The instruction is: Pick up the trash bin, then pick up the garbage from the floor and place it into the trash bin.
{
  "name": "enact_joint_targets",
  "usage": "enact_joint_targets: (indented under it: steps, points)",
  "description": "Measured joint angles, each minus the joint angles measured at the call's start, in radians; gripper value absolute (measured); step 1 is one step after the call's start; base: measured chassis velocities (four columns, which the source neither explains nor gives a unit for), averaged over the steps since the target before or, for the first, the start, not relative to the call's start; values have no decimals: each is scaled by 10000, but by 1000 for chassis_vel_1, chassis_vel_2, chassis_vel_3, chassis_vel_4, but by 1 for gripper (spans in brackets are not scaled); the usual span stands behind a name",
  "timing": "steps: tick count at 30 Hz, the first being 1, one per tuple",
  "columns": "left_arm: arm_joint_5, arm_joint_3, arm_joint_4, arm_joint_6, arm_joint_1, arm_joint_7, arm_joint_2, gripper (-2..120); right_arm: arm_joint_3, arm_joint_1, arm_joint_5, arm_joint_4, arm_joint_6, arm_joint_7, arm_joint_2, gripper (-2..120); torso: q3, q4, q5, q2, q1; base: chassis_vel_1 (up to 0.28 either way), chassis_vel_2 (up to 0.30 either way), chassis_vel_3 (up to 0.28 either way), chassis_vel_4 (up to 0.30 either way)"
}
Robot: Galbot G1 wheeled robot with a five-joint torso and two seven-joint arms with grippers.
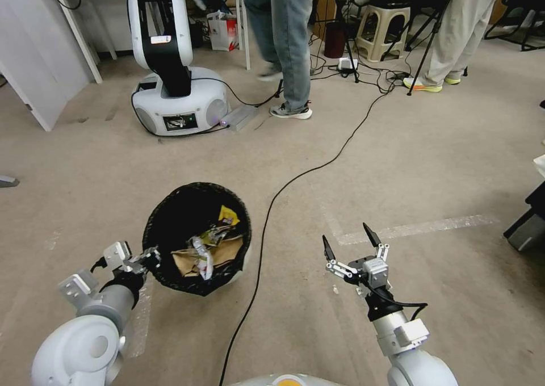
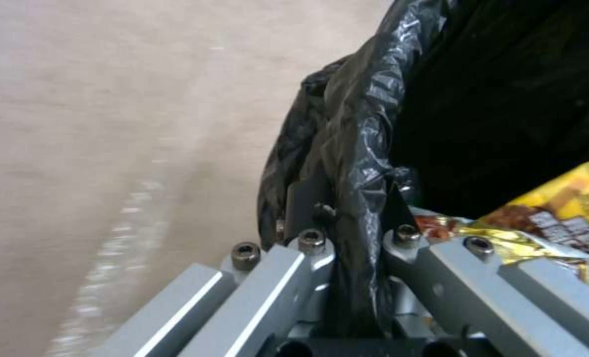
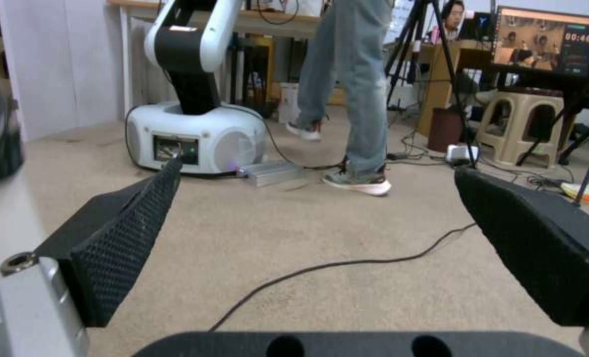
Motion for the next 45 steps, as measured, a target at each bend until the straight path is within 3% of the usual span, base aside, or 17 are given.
enact_joint_targets:
  steps: [3, 22, 41, 45]
  points:
    - [899, -80, 300, 45, -7, -68, 6, 0, -116, 17, -56, 9, -13, -18, 89, 100, 0, 1, 1, 0, 0, 0, 0, 0, 0]
    - [2455, -312, 937, 568, 146, 180, 78, 0, -147, -139, -153, -199, 282, -173, 133, 100, -1, 1, 4, 0, 0, 0, 0, 0, 0]
    - [2355, -310, 1333, 558, -17, 136, 100, 1, -69, -402, -153, -268, 588, -300, 167, 100, -1, 3, 7, 0, -1, 0, 0, 0, 0]
    - [2316, -293, 1399, 557, -31, 124, 101, 13, -41, -487, -166, -260, 639, -324, 171, 100, -1, 1, -1, 0, 0, 0, 0, 0, 0]
